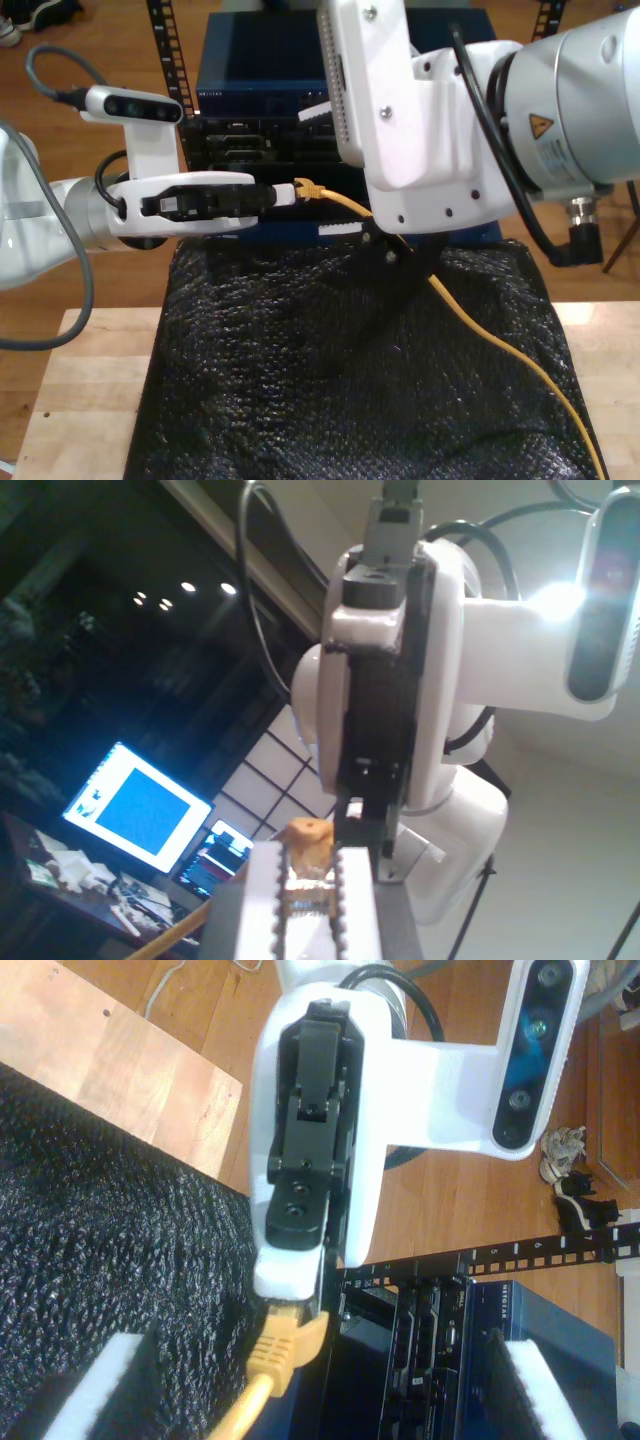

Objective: Grab the cable and plug it in

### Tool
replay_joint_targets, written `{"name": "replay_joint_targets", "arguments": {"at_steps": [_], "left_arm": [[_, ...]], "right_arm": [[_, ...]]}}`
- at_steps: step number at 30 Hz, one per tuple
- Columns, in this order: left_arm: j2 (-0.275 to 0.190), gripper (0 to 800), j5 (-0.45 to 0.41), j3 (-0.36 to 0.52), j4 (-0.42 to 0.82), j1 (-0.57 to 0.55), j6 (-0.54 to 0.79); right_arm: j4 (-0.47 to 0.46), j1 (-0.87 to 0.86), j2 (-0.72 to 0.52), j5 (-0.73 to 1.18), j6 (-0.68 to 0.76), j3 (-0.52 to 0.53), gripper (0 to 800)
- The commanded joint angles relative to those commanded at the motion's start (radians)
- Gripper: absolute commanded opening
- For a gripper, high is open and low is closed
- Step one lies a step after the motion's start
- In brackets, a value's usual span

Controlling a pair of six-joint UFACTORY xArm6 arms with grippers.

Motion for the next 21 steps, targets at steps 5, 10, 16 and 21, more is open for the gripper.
{"name": "replay_joint_targets", "arguments": {"at_steps": [5, 10, 16, 21], "left_arm": [[-0.002, 3, 0.002, 0.006, -0.002, 0.000, 0.000], [-0.002, 3, 0.009, 0.018, -0.003, 0.000, 0.002], [-0.002, 3, 0.026, 0.018, -0.061, 0.000, -0.003], [0.000, 3, 0.028, 0.028, -0.066, 0.000, -0.008]], "right_arm": [[0.000, 0.002, -0.002, -0.003, -0.002, 0.002, 678], [0.000, 0.002, -0.002, -0.014, 0.000, 0.002, 555], [0.000, 0.003, -0.002, -0.014, 0.000, 0.006, 529], [0.000, 0.003, -0.002, -0.014, 0.000, 0.011, 499]]}}
